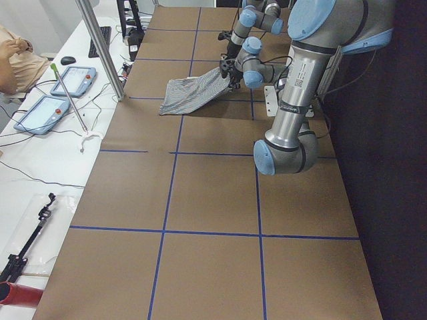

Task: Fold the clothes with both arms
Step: 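Lift the near edge with both grippers and fold it toward the far edge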

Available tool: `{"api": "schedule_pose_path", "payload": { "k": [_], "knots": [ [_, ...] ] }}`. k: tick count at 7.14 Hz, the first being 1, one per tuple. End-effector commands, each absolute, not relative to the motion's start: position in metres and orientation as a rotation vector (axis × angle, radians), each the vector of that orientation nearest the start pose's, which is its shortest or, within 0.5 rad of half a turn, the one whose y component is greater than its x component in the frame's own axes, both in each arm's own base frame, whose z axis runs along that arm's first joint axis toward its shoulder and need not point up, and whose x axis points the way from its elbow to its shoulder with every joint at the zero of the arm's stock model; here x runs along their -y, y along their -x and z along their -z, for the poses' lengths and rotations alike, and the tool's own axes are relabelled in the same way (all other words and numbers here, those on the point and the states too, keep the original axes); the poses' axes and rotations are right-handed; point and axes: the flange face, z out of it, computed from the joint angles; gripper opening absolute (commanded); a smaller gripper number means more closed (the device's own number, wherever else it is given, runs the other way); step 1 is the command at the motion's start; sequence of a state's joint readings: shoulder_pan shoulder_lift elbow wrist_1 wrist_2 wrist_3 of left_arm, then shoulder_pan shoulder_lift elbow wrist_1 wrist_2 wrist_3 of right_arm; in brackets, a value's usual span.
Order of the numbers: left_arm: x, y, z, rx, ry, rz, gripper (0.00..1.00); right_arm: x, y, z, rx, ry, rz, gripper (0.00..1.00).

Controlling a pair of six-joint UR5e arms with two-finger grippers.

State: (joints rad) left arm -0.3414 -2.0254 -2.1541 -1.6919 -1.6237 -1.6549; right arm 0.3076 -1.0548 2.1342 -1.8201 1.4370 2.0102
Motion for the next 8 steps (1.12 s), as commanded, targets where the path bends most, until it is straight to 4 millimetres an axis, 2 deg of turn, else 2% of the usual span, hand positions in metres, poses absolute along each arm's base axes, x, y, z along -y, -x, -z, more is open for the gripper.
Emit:
{"api": "schedule_pose_path", "payload": {
  "k": [1,2,3,4,6,7,8],
  "knots": [
    [0.269,-0.384,-0.123,-1.152,-0.069,0.325,0.0,0.266,0.415,-0.147,0.881,-0.041,-0.743,0.0],
    [0.275,-0.393,-0.13,-1.128,-0.075,0.332,0.0,0.267,0.43,-0.154,0.851,-0.047,-0.739,0.0],
    [0.3,-0.408,-0.141,-1.08,-0.118,0.318,0.0,0.272,0.448,-0.164,0.815,-0.058,-0.727,0.0],
    [0.339,-0.42,-0.149,-1.057,-0.171,0.332,0.0,0.292,0.458,-0.164,0.814,-0.089,-0.721,0.0],
    [0.416,-0.448,-0.164,-1.018,-0.241,0.375,0.0,0.356,0.483,-0.17,0.806,-0.142,-0.761,0.0],
    [0.442,-0.451,-0.173,-1.006,-0.266,0.387,0.0,0.388,0.491,-0.178,0.8,-0.168,-0.775,0.0],
    [0.454,-0.46,-0.182,-0.995,-0.275,0.382,0.0,0.417,0.512,-0.183,0.776,-0.185,-0.786,0.0]
  ]
}}
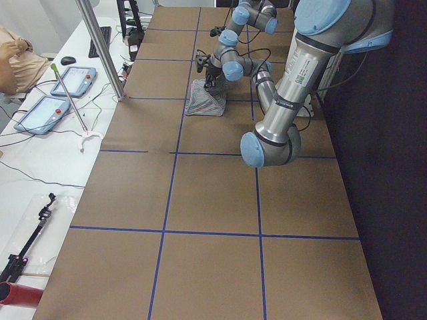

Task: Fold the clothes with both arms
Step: 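Lift the near edge with both grippers and fold it toward the far edge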

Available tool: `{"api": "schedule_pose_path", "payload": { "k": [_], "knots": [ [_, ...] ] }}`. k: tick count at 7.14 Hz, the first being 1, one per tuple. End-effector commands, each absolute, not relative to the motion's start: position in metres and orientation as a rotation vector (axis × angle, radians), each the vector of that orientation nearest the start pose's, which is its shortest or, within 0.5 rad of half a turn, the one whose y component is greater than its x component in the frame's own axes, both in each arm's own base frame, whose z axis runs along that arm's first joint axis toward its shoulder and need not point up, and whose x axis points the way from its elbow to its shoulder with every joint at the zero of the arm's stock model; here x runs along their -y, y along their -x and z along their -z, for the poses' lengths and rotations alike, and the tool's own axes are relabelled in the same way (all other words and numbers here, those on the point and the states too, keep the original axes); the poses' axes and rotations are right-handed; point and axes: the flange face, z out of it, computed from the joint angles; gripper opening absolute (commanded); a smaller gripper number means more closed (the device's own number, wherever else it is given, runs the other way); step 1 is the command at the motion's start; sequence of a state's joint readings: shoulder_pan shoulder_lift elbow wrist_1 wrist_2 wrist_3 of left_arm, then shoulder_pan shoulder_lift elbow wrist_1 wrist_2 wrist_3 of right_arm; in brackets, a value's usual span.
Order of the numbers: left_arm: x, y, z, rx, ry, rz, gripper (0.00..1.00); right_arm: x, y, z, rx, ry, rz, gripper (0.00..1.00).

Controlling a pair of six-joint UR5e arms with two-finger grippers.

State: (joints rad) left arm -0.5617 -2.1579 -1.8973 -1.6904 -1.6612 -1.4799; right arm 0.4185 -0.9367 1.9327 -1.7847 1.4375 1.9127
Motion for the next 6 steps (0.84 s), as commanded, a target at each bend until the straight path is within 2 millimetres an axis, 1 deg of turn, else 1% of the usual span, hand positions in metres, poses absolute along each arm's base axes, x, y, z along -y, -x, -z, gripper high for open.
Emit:
{"api": "schedule_pose_path", "payload": {
  "k": [1,2,3,4,5,6],
  "knots": [
    [0.464,-0.468,-0.185,-0.981,-0.276,0.386,0.0,0.436,0.532,-0.197,0.779,-0.19,-0.798,0.0],
    [0.475,-0.484,-0.192,-0.954,-0.27,0.391,0.0,0.453,0.55,-0.214,0.782,-0.195,-0.804,0.0],
    [0.486,-0.499,-0.203,-0.961,-0.276,0.391,0.0,0.466,0.559,-0.224,0.773,-0.202,-0.808,0.0],
    [0.495,-0.514,-0.222,-0.964,-0.278,0.389,0.0,0.47,0.562,-0.232,0.756,-0.208,-0.794,0.0],
    [0.502,-0.521,-0.235,-0.961,-0.295,0.368,0.0,0.471,0.564,-0.236,0.745,-0.209,-0.792,0.0],
    [0.503,-0.525,-0.24,-0.955,-0.294,0.36,0.0,0.471,0.565,-0.237,0.742,-0.209,-0.785,0.0]
  ]
}}
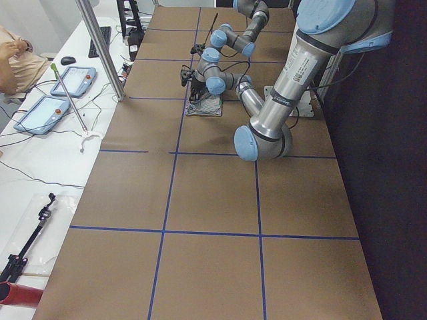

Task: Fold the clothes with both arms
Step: 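Lift the near edge with both grippers and fold it toward the far edge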

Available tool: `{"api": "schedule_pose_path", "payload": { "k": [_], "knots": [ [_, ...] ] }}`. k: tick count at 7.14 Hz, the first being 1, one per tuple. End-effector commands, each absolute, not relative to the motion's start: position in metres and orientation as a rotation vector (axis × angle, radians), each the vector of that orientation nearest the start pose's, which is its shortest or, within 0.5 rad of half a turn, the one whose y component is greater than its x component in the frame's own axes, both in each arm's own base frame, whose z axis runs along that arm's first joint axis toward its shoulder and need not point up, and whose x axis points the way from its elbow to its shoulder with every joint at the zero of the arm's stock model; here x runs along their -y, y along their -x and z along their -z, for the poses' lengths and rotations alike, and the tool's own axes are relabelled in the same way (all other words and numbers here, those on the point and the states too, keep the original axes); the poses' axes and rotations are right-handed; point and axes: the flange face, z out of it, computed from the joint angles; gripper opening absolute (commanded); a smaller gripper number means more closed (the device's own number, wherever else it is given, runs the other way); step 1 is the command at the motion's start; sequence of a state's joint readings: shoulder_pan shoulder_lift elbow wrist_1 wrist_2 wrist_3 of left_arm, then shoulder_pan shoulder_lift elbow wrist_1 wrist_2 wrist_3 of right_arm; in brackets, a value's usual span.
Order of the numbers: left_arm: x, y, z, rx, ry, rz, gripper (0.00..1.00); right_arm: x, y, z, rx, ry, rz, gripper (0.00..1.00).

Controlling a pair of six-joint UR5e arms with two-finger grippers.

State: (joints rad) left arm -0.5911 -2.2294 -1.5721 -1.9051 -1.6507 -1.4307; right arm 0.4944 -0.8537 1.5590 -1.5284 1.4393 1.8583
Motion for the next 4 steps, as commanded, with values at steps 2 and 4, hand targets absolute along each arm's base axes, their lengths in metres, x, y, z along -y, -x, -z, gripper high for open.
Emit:
{"api": "schedule_pose_path", "payload": {
  "k": [2,4],
  "knots": [
    [0.503,-0.523,-0.244,-0.94,-0.321,0.307,0.99,0.473,0.564,-0.236,0.728,-0.246,-0.7,0.99],
    [0.531,-0.468,-0.225,-0.961,-0.41,0.185,1.0,0.473,0.561,-0.213,0.762,-0.23,-0.615,1.0]
  ]
}}
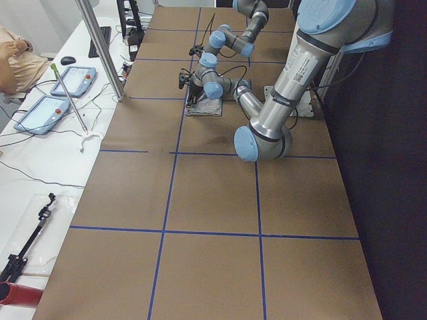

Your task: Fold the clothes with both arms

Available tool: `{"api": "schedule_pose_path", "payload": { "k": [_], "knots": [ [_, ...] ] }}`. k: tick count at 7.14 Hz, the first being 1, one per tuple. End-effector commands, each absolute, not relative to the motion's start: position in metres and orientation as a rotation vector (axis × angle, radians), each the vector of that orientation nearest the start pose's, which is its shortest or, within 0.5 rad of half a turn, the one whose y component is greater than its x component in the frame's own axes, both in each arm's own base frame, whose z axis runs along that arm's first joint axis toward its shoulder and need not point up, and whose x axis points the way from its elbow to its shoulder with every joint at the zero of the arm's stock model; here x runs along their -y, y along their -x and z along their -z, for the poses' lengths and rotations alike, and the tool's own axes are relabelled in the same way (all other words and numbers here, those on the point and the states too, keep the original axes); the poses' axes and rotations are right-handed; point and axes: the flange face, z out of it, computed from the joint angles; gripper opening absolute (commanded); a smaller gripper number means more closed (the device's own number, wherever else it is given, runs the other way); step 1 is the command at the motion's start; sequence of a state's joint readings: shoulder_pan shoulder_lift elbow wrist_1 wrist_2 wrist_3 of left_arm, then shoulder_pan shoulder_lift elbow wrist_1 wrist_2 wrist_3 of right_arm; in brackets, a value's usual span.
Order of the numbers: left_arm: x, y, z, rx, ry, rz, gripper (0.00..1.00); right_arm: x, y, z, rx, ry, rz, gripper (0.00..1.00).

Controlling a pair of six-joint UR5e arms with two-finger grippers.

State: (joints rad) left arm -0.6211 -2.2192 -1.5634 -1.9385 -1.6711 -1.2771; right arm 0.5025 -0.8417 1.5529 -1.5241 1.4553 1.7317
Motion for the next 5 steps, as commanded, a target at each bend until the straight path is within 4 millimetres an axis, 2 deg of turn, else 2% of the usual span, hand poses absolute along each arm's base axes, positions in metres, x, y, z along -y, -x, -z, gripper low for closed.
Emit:
{"api": "schedule_pose_path", "payload": {
  "k": [1,2,4,5],
  "knots": [
    [0.54,-0.444,-0.247,-0.962,-0.374,0.05,1.0,0.468,0.564,-0.203,0.775,-0.226,-0.602,1.0],
    [0.546,-0.43,-0.259,-0.959,-0.413,0.013,1.0,0.455,0.574,-0.201,0.774,-0.233,-0.557,1.0],
    [0.545,-0.43,-0.263,-0.962,-0.413,0.014,1.0,0.419,0.606,-0.21,0.749,-0.244,-0.44,1.0],
    [0.545,-0.43,-0.264,-0.961,-0.412,0.016,1.0,0.419,0.611,-0.221,0.71,-0.283,-0.373,1.0]
  ]
}}
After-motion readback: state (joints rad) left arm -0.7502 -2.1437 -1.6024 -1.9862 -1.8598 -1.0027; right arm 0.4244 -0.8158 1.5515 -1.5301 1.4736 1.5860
